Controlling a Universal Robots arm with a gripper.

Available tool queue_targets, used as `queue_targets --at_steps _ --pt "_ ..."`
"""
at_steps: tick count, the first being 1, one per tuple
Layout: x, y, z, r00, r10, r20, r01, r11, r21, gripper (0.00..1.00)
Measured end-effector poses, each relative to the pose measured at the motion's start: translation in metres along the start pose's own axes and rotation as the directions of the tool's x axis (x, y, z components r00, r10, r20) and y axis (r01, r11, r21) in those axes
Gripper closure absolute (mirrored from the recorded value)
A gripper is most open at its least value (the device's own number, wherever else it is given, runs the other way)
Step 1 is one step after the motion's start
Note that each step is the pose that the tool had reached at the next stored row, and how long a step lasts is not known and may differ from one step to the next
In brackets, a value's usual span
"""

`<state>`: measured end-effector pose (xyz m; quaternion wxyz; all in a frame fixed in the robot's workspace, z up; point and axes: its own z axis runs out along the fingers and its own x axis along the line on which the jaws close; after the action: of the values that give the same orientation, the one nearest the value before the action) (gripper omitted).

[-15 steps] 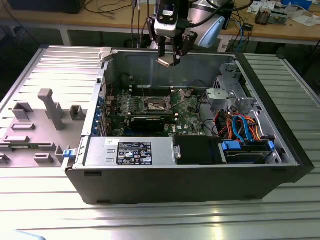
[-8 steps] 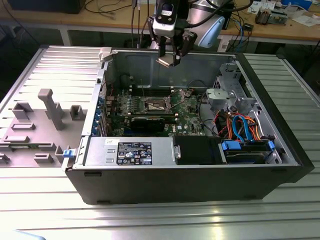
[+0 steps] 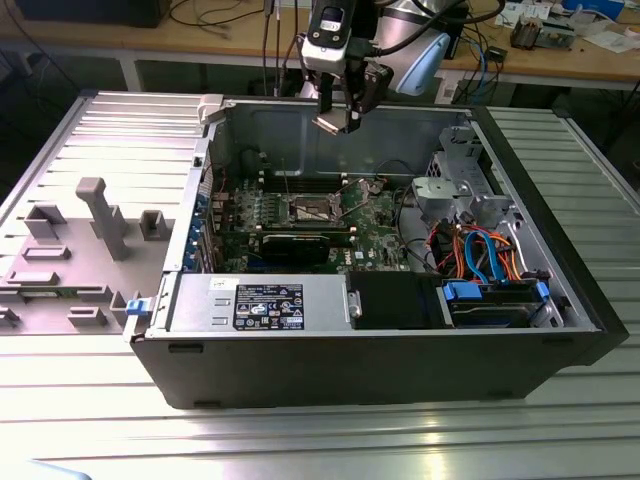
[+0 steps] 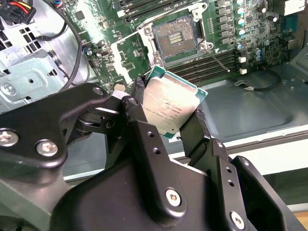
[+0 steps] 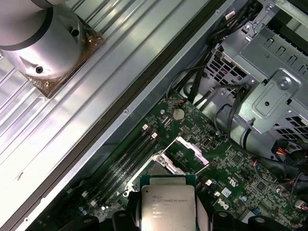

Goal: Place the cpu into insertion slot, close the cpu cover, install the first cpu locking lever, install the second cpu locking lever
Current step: 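Place the cpu into insertion slot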

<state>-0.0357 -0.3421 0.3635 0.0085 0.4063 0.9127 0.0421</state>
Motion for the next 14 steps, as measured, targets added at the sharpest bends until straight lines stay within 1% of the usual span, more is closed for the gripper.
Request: queue_targets --at_steps 5,8,14 --pt "0.0000 0.0000 0.0000 1.0000 0.001 0.0001 -0.001 1.0000 -0.0001 0.45" --pt "0.0000 0.0000 0.0000 1.0000 0.008 0.0007 -0.008 1.0000 -0.0002 0.45" --pt "0.0000 0.0000 0.0001 0.9990 0.045 0.0037 -0.045 0.9990 -0.0010 0.45"
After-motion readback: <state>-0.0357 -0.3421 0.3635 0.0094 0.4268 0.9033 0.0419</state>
